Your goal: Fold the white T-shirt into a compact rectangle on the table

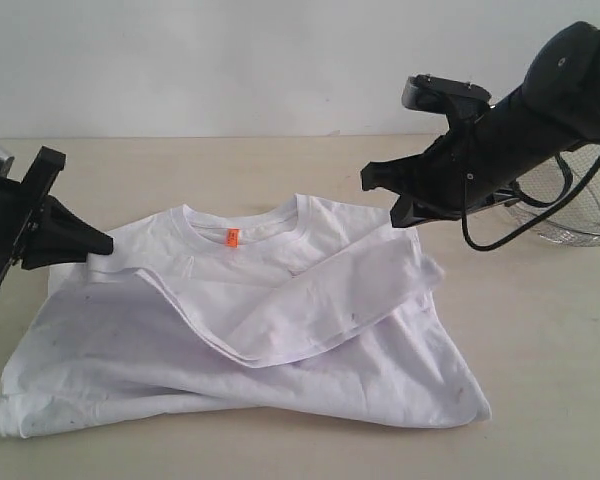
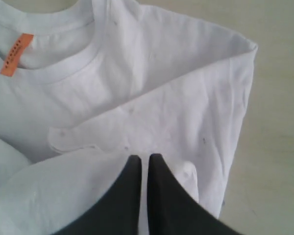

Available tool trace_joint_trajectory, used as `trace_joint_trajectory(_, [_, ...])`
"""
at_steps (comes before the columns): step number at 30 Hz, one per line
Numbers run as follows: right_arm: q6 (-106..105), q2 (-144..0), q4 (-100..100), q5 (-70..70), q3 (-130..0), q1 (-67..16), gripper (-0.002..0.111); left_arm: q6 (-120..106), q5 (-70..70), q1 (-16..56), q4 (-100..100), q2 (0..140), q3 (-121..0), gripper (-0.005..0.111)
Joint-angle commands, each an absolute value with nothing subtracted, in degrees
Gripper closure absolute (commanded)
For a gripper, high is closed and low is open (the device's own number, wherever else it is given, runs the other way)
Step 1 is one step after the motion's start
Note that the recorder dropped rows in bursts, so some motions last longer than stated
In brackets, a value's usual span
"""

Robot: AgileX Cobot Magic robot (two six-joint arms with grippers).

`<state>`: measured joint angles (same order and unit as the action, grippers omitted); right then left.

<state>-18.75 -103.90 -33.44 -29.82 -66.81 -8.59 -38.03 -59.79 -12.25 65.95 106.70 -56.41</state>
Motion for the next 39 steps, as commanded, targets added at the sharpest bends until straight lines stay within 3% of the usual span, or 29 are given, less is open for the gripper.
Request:
trace_joint_trajectory(1, [-17.5, -103.6, -33.5, -29.3, -68.1, -8.6, 0.108, -37.8, -59.2, -12.1, 67.1, 106.7, -58.8, 0.102])
trace_joint_trajectory(16, [-17.4, -103.5, -33.4, -33.1, -68.1, -8.6, 0.108, -36.9, -54.1, -12.1, 68.0, 112.5, -62.0, 0.102])
trace_joint_trajectory(32, [-29.5, -101.6, -46.3, -50.3, -68.0, -8.6, 0.108, -35.8, -53.3, -12.1, 69.5, 114.6, -70.1, 0.102])
trace_joint_trajectory(39, [-33.1, -101.6, -47.2, -56.7, -68.0, -13.8, 0.108, -35.6, -52.7, -12.1, 69.7, 116.2, -71.5, 0.102])
